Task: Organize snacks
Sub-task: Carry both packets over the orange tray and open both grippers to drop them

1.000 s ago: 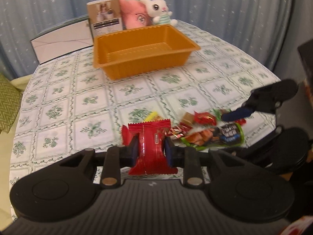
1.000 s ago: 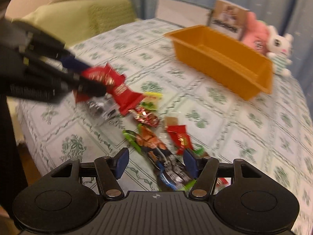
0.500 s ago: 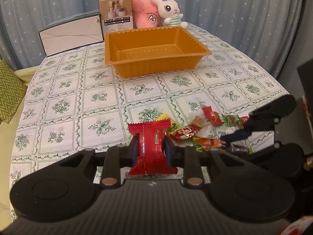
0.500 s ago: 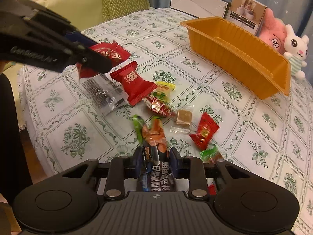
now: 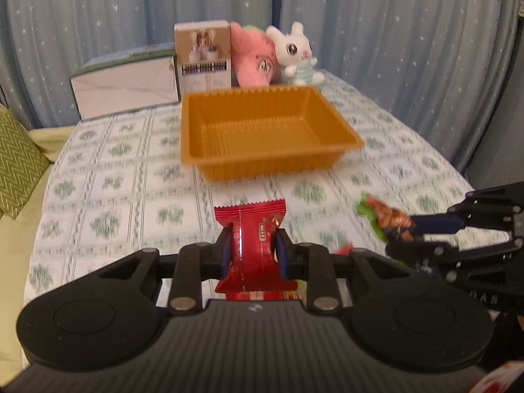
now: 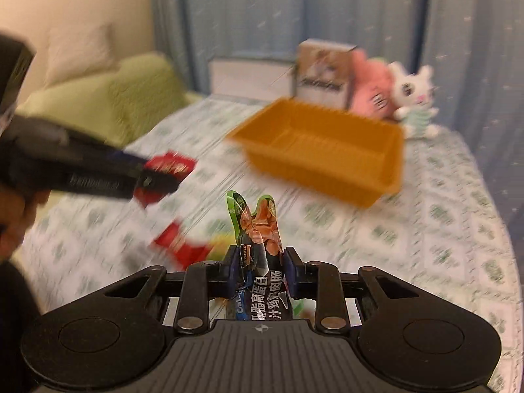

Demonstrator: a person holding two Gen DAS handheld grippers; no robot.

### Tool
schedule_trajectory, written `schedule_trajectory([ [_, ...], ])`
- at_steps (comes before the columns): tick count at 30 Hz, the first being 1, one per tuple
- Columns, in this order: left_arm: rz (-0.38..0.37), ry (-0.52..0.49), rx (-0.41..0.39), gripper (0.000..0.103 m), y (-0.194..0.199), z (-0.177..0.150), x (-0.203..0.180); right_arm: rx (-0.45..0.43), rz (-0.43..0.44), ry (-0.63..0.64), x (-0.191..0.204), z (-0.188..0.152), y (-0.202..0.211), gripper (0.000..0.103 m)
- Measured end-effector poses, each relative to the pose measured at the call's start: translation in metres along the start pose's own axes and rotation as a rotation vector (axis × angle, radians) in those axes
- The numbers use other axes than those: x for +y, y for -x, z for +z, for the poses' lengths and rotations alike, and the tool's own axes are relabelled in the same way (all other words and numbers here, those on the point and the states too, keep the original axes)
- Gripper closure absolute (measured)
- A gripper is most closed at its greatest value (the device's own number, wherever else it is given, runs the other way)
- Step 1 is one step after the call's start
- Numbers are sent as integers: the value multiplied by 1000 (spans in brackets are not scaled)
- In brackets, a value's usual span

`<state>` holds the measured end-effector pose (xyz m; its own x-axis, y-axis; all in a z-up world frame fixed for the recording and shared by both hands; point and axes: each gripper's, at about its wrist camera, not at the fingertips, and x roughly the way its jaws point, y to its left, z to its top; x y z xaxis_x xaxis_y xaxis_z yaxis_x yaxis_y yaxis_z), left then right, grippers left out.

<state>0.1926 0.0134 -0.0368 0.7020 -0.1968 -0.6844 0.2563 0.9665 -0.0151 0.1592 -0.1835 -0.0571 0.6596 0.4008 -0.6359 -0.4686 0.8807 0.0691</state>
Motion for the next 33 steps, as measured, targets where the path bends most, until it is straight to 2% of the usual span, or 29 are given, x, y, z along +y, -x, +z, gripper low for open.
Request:
schedule_trajectory([
  [8, 0, 24, -87, 78, -41, 62, 7, -79, -128, -129, -43, 59, -33, 74],
  [12, 23, 14, -124, 78, -71, 86, 11, -107, -154, -195, -61, 81, -59, 74],
  [16, -1, 69, -131, 78, -107, 103, 26, -107, -165, -220, -75, 97, -87, 74],
  [24, 20, 77, -97, 78, -154, 111, 39, -83, -166, -254, -97, 111, -136, 74],
  [33, 24, 70, -64, 78, -181, 111, 42, -56, -151, -303, -108, 116, -163, 74],
])
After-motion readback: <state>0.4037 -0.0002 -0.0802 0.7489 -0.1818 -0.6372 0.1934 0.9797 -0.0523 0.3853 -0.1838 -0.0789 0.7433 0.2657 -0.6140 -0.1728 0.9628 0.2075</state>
